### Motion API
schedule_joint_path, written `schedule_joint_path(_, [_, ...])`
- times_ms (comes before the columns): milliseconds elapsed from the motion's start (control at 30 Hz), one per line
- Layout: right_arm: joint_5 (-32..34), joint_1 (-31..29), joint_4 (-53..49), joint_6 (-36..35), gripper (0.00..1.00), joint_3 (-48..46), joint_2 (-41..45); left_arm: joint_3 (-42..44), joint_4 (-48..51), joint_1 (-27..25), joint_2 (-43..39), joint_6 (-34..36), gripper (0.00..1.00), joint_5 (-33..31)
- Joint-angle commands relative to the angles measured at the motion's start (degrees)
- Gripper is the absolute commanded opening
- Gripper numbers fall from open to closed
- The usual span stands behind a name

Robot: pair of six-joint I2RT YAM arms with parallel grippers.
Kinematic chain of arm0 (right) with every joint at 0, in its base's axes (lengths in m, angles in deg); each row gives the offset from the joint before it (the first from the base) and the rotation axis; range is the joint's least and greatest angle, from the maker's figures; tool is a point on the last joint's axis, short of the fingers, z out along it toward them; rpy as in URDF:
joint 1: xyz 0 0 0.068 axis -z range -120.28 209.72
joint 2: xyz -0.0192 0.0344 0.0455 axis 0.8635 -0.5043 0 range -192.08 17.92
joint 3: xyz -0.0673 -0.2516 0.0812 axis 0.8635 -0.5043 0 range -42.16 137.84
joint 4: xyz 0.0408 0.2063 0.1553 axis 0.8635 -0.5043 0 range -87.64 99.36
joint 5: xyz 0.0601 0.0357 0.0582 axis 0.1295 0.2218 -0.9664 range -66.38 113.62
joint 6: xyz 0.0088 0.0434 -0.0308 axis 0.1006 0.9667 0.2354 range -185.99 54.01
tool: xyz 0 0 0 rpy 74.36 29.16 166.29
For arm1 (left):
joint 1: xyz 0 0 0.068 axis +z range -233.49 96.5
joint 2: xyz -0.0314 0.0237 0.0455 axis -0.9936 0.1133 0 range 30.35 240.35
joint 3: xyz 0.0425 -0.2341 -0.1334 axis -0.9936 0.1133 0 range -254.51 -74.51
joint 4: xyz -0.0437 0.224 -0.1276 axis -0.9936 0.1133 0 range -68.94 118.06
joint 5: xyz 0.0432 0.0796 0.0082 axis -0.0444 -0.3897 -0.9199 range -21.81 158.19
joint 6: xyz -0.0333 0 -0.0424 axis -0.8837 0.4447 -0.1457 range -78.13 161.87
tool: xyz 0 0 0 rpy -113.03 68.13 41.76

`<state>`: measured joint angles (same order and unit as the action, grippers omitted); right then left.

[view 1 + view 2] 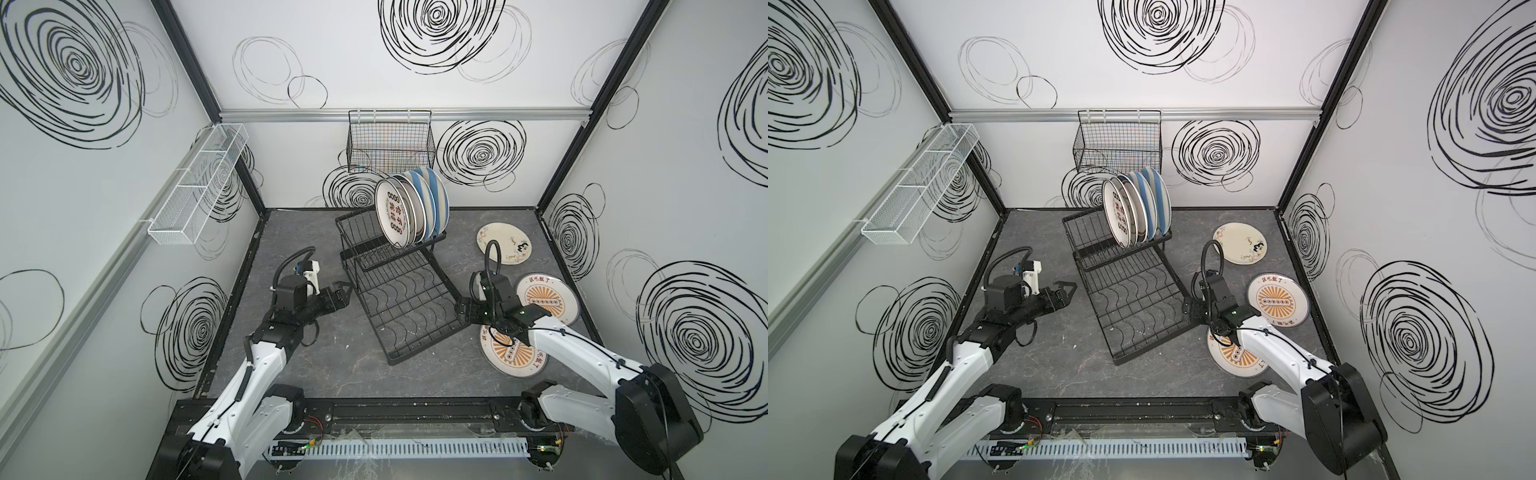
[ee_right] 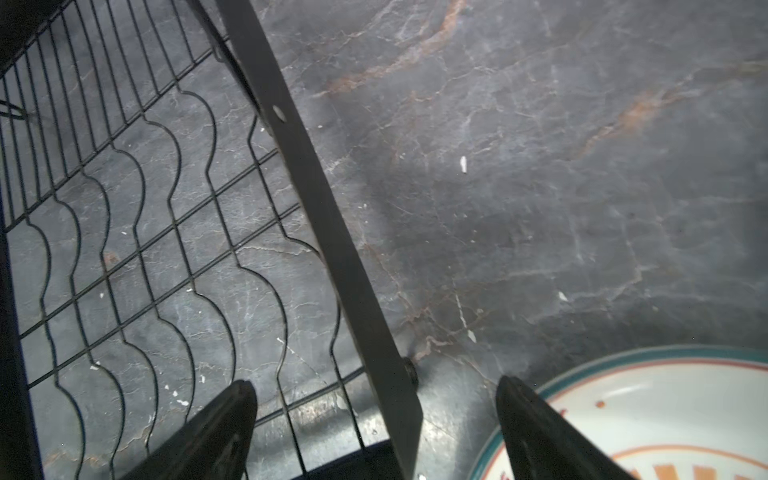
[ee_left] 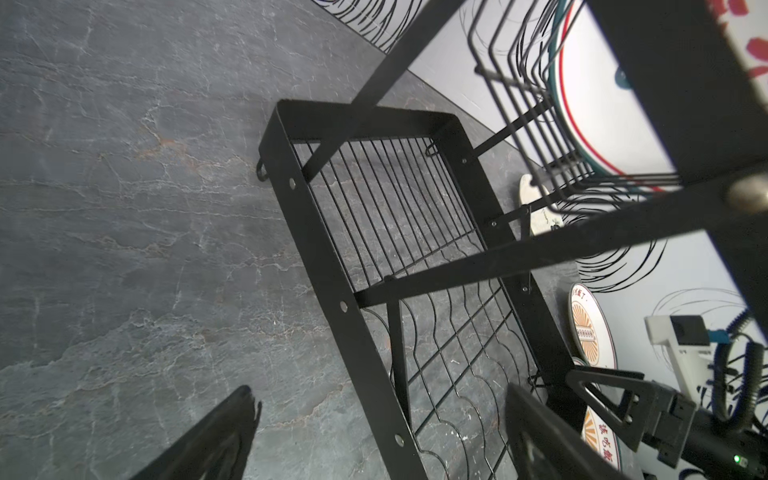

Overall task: Load the plates into the dish rack
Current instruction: 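Release the blue-striped plate and lower the right gripper toward the orange-sunburst plate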

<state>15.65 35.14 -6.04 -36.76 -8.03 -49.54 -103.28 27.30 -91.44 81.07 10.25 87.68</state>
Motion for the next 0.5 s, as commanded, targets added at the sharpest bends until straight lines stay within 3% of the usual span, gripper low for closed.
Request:
schedule_joint_path(0, [-4.1,-0.8,1.7,-2.7,0.95,2.8,-2.7,2.0,0.7,-0.7,-2.0,0.6,0.96,0.0])
schedule_joint_path(467, [-6.2,-11.8,5.4,0.2,0.94,8.0,-10.7,2.5,1.7,-1.0,-3.5,-0.1,0.96,0.2])
